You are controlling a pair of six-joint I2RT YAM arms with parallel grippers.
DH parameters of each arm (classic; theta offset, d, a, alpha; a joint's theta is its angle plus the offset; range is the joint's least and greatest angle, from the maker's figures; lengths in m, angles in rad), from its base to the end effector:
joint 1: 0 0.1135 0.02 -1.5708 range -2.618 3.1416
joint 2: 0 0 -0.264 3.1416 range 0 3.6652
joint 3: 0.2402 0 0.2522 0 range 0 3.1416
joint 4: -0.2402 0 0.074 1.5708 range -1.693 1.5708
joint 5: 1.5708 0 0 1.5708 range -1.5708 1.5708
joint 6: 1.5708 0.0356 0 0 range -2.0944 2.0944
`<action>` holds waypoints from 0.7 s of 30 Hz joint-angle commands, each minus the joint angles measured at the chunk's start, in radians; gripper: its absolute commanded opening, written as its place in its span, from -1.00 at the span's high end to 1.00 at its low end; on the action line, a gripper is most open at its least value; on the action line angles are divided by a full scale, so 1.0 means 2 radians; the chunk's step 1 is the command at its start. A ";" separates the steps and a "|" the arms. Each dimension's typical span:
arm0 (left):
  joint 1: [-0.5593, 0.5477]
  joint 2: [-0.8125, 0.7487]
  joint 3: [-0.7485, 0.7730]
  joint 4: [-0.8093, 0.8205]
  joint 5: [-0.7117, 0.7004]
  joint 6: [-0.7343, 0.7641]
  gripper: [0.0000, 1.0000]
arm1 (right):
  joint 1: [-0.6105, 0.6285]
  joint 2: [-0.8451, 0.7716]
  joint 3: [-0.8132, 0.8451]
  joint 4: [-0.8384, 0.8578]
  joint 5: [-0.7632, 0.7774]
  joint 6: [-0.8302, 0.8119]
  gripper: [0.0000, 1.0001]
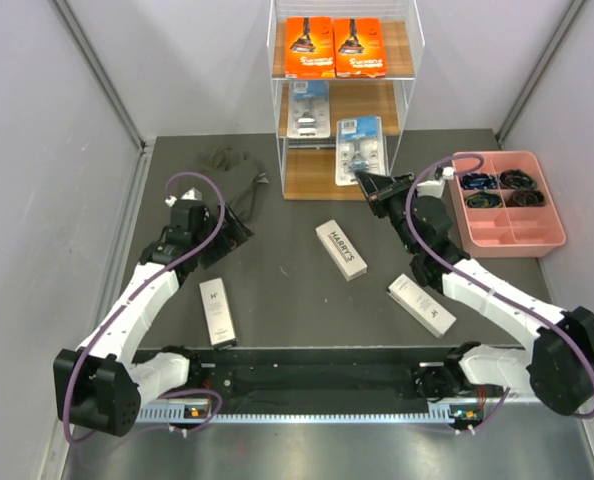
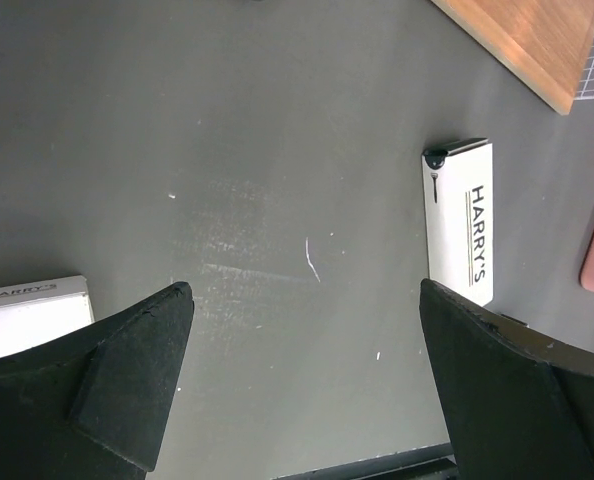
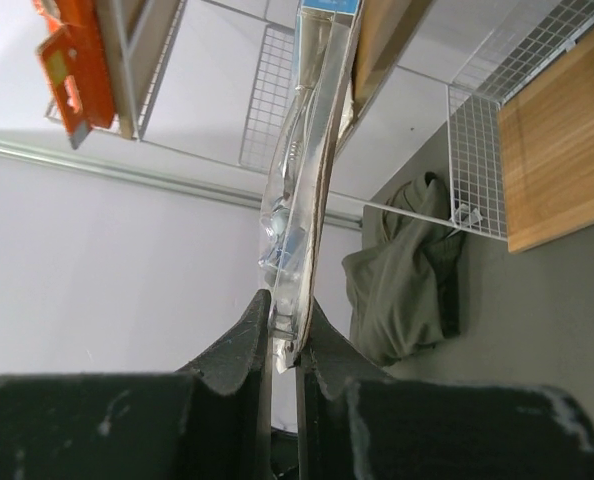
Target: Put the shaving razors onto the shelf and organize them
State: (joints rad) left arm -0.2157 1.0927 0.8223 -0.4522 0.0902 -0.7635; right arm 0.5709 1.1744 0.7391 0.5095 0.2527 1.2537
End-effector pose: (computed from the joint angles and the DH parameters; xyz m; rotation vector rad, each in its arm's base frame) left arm 0.2266 -0.0529 0.2679 -0.5935 2.2907 -0.5966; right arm 0.2351 0.1404 0.3162 0.7528 1.4553 1.2567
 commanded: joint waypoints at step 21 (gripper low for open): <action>0.003 -0.016 -0.012 -0.005 -0.017 0.008 -0.98 | -0.068 0.125 0.140 0.006 -0.098 0.034 1.00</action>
State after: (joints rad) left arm -0.2157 1.0927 0.7982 -0.4648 0.0799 -0.7589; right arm 0.4538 1.4014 0.9485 0.5072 0.0940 1.3033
